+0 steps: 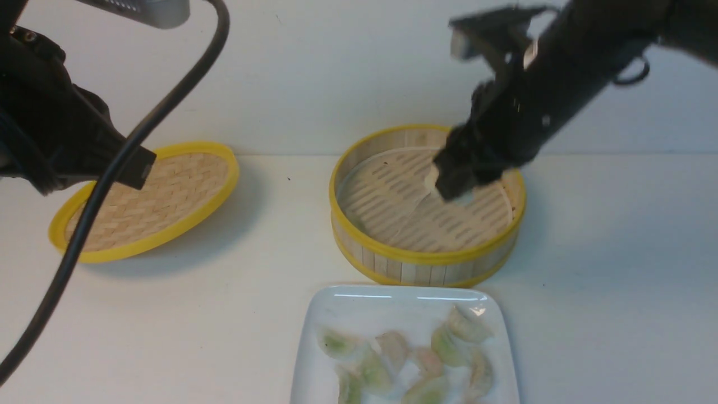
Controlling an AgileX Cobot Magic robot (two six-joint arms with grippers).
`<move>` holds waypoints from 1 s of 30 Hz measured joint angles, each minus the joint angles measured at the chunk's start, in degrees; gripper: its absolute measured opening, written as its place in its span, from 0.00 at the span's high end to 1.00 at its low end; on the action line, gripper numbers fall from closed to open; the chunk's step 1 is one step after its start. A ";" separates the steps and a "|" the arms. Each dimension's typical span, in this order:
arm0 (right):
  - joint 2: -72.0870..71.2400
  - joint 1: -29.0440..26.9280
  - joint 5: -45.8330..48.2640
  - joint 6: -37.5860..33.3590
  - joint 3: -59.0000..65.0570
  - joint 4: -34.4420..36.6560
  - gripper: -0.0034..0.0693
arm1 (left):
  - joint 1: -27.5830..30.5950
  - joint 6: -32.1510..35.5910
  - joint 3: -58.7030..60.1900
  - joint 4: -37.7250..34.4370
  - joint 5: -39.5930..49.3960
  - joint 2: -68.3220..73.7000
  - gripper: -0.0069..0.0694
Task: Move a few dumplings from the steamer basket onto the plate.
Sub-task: Use the right arm to put the dumpling into the plate
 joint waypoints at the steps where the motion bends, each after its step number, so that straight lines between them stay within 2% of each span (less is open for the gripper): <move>1: -0.49 1.13 -3.50 -1.36 4.16 0.69 0.68 | 0.00 0.00 0.29 -0.06 -0.05 0.00 0.92; 7: 4.10 4.46 -16.86 -5.73 14.88 1.98 0.68 | 0.00 0.00 1.66 -1.99 -0.12 0.05 0.92; 13: 9.41 4.46 -20.33 -5.68 15.26 3.09 0.66 | 0.00 0.00 1.69 -2.90 -0.06 0.05 0.92; 15: 9.60 4.46 -20.32 -5.68 15.13 3.14 0.58 | 0.00 0.00 1.69 -2.90 -0.06 0.05 0.92; 20: 7.71 4.46 -13.75 -3.81 9.60 2.32 0.29 | 0.00 0.00 1.69 -2.92 -0.06 0.00 0.92; 22: 5.06 4.46 -7.18 0.31 5.73 -0.32 0.25 | 0.00 0.00 1.69 -2.92 -0.06 0.00 0.92; 23: 5.06 4.46 -6.53 0.31 5.33 -0.67 0.25 | 0.00 0.00 1.69 -2.92 -0.06 0.00 0.92; 24: 2.14 4.46 -1.56 3.57 2.20 -3.46 0.28 | 0.00 0.00 1.69 -2.92 -0.06 0.00 0.92; 27: -5.86 4.46 4.79 9.93 -1.26 -11.32 0.42 | 0.00 0.00 1.69 -2.92 -0.06 0.00 0.92; 28: -6.51 4.46 4.79 10.45 -1.33 -11.89 0.43 | 0.00 0.00 1.69 -2.92 -0.06 0.00 0.92; 30: -14.81 4.33 6.92 16.87 -1.16 -17.30 0.60 | 0.00 0.00 1.69 -2.92 -0.06 0.00 0.92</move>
